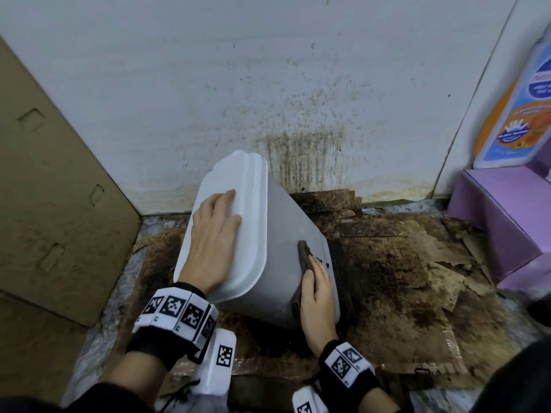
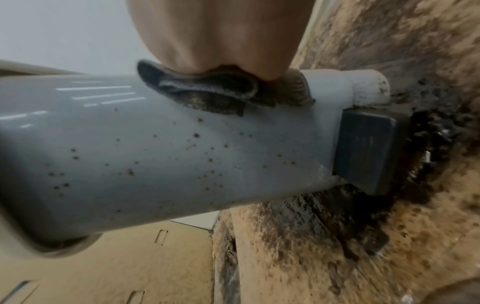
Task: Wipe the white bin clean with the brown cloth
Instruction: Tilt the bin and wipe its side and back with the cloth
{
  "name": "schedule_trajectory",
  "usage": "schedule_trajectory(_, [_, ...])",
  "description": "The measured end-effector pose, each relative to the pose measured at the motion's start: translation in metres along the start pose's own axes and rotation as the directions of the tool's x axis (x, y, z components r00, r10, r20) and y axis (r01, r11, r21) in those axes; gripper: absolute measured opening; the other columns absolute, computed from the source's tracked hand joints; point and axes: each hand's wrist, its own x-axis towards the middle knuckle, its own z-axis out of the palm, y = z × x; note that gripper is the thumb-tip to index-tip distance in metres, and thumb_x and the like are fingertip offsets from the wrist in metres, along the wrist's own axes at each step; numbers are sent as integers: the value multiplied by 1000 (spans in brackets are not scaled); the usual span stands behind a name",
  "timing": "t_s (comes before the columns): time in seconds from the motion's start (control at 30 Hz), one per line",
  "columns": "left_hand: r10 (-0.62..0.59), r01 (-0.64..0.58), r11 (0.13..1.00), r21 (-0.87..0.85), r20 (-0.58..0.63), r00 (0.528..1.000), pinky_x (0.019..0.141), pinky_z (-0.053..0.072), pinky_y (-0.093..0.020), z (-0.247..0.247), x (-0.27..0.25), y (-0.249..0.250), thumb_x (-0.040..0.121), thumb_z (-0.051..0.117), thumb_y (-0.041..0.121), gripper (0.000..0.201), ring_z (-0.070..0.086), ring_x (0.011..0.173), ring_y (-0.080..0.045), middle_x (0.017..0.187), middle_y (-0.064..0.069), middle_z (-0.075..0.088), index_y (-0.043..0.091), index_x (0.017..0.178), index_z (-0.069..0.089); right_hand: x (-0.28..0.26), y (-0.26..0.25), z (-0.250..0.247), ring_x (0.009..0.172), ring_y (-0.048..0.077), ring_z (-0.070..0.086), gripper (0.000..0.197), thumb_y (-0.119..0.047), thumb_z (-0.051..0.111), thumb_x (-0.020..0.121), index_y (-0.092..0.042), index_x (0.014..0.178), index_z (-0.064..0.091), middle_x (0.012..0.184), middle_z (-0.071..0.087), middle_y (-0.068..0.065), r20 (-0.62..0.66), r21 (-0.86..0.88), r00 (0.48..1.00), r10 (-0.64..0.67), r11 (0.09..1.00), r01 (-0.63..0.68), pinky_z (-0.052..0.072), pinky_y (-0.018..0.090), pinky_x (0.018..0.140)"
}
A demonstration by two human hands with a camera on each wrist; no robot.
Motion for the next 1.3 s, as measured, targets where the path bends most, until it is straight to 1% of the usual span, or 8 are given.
schedule_trajectory(0.17, [21,-23,999,46,50,999,118,20,-36,2,6,-4,89,19,53,68,20,140,-12,151,8,28,27,150,33,-2,-26,5,132,6,52,39,-30,37,110,-30,146,53,141,58,-12,-34,137,999,40,990,-35,42,43,117])
schedule_trajectory(0.4, [59,-80,983,165,128,990,115,23,-35,1,8,6,95,32,46,58,19,141,-13,153,4,26,20,147,38,-21,-121,10,142,2,45,41,-33,37,112,-34,151,48,152,52,-17,117,446,983,-141,892,75,35,37,121])
schedule_trajectory(0.47, [164,-221,911,348,185,969,114,28,-46,4,9,0,99,46,35,42,27,143,-35,158,-14,29,6,128,52,-22,-132,8,149,-7,22,46,-40,34,111,-40,157,33,163,28,-23,224,280,949,-221,947,154,21,29,124])
schedule_trajectory(0.57, [118,-194,881,431,198,973,118,23,-38,3,14,-9,105,18,42,52,19,148,-24,163,-5,21,11,137,44,-15,-137,4,147,-15,-1,52,-42,28,111,-45,160,13,163,3,-32,366,43,900,-237,970,238,8,15,115])
schedule_trajectory(0.9, [55,-81,972,221,122,991,114,15,-26,5,7,12,108,25,33,52,11,139,-6,155,9,15,24,159,18,68,-173,2,150,15,7,56,-33,26,111,-32,163,6,165,-1,-13,549,-273,829,-103,916,295,12,27,114])
schedule_trajectory(1.07, [60,-80,980,185,112,992,113,14,-26,1,5,12,109,26,30,51,12,139,-5,154,11,17,27,159,17,122,-185,16,154,40,-1,43,-23,26,111,0,147,33,171,-10,12,578,-435,816,-21,838,330,12,59,123])
schedule_trajectory(1.2, [73,-93,978,187,111,991,111,13,-24,1,4,15,109,27,29,50,13,139,-5,153,11,18,26,158,17,161,-190,26,155,36,3,59,-40,21,107,-21,162,14,172,-8,0,636,-515,772,-17,735,441,15,56,124])
schedule_trajectory(1.3, [75,-95,975,200,108,991,109,13,-22,2,5,17,109,27,28,50,13,136,-4,152,10,18,25,158,18,164,-188,22,155,35,4,64,-43,18,104,-14,160,15,172,-7,-1,650,-509,759,-44,717,477,14,55,123])
